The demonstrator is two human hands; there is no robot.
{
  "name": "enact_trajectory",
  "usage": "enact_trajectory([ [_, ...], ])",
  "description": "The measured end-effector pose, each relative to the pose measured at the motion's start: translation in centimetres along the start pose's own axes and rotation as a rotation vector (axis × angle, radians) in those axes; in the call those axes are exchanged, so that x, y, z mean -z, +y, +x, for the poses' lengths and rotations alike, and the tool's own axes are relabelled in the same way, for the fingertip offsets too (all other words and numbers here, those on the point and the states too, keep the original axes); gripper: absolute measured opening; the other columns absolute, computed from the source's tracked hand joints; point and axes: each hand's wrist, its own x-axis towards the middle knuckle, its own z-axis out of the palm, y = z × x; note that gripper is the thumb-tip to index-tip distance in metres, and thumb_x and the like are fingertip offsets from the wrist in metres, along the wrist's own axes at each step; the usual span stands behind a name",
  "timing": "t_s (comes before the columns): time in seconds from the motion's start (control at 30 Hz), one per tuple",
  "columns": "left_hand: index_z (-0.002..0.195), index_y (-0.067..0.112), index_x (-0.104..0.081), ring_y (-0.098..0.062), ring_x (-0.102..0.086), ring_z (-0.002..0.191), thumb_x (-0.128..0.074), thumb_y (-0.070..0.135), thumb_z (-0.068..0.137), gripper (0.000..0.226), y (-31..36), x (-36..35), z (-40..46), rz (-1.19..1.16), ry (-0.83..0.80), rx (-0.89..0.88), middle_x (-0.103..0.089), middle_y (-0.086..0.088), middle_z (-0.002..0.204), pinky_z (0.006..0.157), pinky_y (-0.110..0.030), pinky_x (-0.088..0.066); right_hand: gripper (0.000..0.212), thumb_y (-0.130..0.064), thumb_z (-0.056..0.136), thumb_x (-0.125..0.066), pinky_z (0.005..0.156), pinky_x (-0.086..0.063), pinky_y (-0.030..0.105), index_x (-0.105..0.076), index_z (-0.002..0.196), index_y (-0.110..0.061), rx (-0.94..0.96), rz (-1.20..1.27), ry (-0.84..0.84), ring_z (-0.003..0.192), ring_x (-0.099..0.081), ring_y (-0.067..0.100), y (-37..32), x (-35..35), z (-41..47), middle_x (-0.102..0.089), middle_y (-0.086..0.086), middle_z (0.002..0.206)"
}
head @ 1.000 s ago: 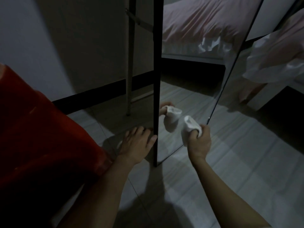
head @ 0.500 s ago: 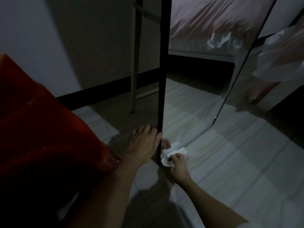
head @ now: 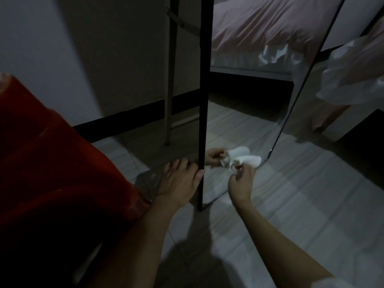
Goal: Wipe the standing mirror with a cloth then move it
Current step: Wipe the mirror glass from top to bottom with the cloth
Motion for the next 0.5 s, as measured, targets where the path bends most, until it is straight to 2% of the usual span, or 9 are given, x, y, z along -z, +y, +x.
enact_trajectory([
  [0.1, 0.115, 0.021, -0.051, -0.025, -0.044, 0.113, -0.023, 0.04, 0.1, 0.037, 0.0, 0.2, 0.0, -0.014, 0.001, 0.018, -0.048, -0.005, 0.118, 0.099, -0.037, -0.03, 0.023, -0.003, 0.083, -0.045, 0.086, -0.039, 0.034, -0.059, 0.098, 0.003, 0.036, -0.164, -0.316, 0.098, -0.052, 0.03, 4.8, -1.2, -2.4, -0.055, 0.021, 0.103],
  [0.17, 0.114, 0.021, -0.051, -0.025, -0.044, 0.114, -0.02, 0.04, 0.099, 0.04, 0.1, 0.3, -0.1, -0.022, 0.005, 0.024, -0.049, -0.005, 0.118, 0.099, -0.037, -0.03, 0.011, -0.011, 0.08, -0.049, 0.076, -0.038, 0.027, -0.059, 0.08, -0.012, -0.065, -0.229, -0.601, 0.09, -0.056, 0.027, 6.2, -1.0, -3.3, -0.059, 0.014, 0.088],
  [0.2, 0.113, 0.022, -0.051, -0.025, -0.045, 0.114, -0.019, 0.041, 0.098, 0.041, 0.1, 0.3, -0.1, -0.018, 0.01, 0.025, -0.049, -0.005, 0.118, 0.099, -0.037, -0.03, 0.008, -0.011, 0.081, -0.051, 0.073, -0.036, 0.024, -0.058, 0.078, -0.015, -0.129, -0.27, -0.657, 0.089, -0.056, 0.025, 6.5, -0.6, -3.5, -0.058, 0.01, 0.086],
  [0.23, 0.113, 0.021, -0.051, -0.025, -0.045, 0.114, -0.02, 0.041, 0.099, 0.039, 0.1, 0.2, -0.1, -0.017, 0.007, 0.029, -0.049, -0.005, 0.119, 0.098, -0.037, -0.031, 0.008, -0.011, 0.082, -0.053, 0.072, -0.035, 0.023, -0.06, 0.083, -0.015, -0.199, -0.302, -0.622, 0.09, -0.057, 0.025, 6.6, -0.3, -3.5, -0.058, 0.008, 0.088],
  [0.27, 0.113, 0.021, -0.051, -0.025, -0.045, 0.114, -0.023, 0.04, 0.099, 0.037, 0.2, 0.2, -0.1, -0.026, -0.003, 0.038, -0.049, -0.006, 0.119, 0.097, -0.037, -0.031, 0.012, -0.013, 0.083, -0.053, 0.073, -0.037, 0.024, -0.063, 0.09, -0.014, -0.267, -0.331, -0.514, 0.091, -0.058, 0.026, 6.3, 0.1, -3.3, -0.06, 0.008, 0.09],
  [0.33, 0.114, 0.02, -0.05, -0.025, -0.045, 0.114, -0.024, 0.039, 0.1, 0.036, 0.2, 0.2, -0.2, -0.056, -0.028, 0.044, -0.048, -0.006, 0.119, 0.095, -0.038, -0.033, 0.02, -0.019, 0.084, -0.05, 0.071, -0.041, 0.03, -0.062, 0.098, -0.012, -0.348, -0.394, -0.215, 0.088, -0.059, 0.029, 4.6, 1.3, -2.3, -0.062, 0.01, 0.091],
  [0.43, 0.115, 0.02, -0.05, -0.025, -0.045, 0.113, -0.023, 0.039, 0.1, 0.036, 0.1, 0.4, -0.1, -0.086, -0.048, 0.036, -0.047, -0.007, 0.118, 0.095, -0.039, -0.034, 0.022, -0.02, 0.088, -0.043, 0.072, -0.044, 0.038, -0.054, 0.103, -0.009, -0.355, -0.218, 0.127, 0.084, -0.056, 0.031, 1.1, 3.1, 0.4, -0.059, 0.011, 0.091],
  [0.5, 0.115, 0.019, -0.05, -0.027, -0.045, 0.113, -0.023, 0.04, 0.1, 0.036, 0.0, 0.5, 0.0, -0.093, -0.063, 0.036, -0.047, -0.008, 0.118, 0.094, -0.04, -0.034, 0.019, -0.014, 0.088, -0.041, 0.07, -0.042, 0.039, -0.051, 0.103, -0.009, -0.285, -0.054, 0.237, 0.082, -0.052, 0.028, -0.8, 3.3, 1.7, -0.057, 0.012, 0.093],
])
